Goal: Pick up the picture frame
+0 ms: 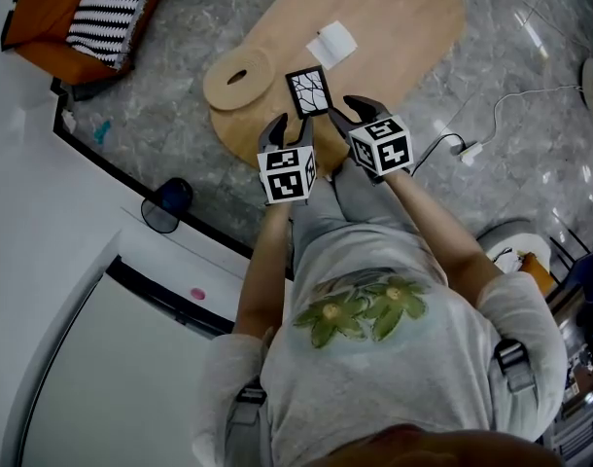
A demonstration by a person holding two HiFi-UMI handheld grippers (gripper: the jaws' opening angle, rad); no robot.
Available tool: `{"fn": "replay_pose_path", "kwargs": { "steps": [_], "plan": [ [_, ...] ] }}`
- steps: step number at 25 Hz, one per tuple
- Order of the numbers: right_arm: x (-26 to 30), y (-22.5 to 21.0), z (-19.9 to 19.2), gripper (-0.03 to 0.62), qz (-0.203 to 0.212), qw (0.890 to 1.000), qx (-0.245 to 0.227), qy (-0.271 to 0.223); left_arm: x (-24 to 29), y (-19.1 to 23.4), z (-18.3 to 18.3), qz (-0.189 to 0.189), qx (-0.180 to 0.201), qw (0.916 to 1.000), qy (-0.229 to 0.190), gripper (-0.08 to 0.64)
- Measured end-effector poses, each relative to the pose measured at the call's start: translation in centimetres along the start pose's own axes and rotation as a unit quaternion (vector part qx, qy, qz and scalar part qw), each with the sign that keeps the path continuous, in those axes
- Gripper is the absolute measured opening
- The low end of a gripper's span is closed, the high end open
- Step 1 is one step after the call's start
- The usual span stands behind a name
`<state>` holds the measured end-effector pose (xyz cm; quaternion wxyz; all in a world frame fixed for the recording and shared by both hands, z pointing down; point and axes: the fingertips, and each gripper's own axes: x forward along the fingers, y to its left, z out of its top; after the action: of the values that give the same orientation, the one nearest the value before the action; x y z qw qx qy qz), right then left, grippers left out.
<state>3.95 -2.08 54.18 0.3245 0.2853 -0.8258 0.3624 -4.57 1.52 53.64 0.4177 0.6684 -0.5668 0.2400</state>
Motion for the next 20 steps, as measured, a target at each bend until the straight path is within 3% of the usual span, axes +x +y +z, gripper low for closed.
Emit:
{"fn": "replay_pose_path", "kwargs": {
  "steps": [20],
  "plan": [
    [5.7, -2.6, -2.7, 0.17, 0.004, 0.999, 0.013, 0.037, 5.9, 2.8, -3.3, -0.002, -0.016, 0.9992, 0.037, 0.195]
  ]
}}
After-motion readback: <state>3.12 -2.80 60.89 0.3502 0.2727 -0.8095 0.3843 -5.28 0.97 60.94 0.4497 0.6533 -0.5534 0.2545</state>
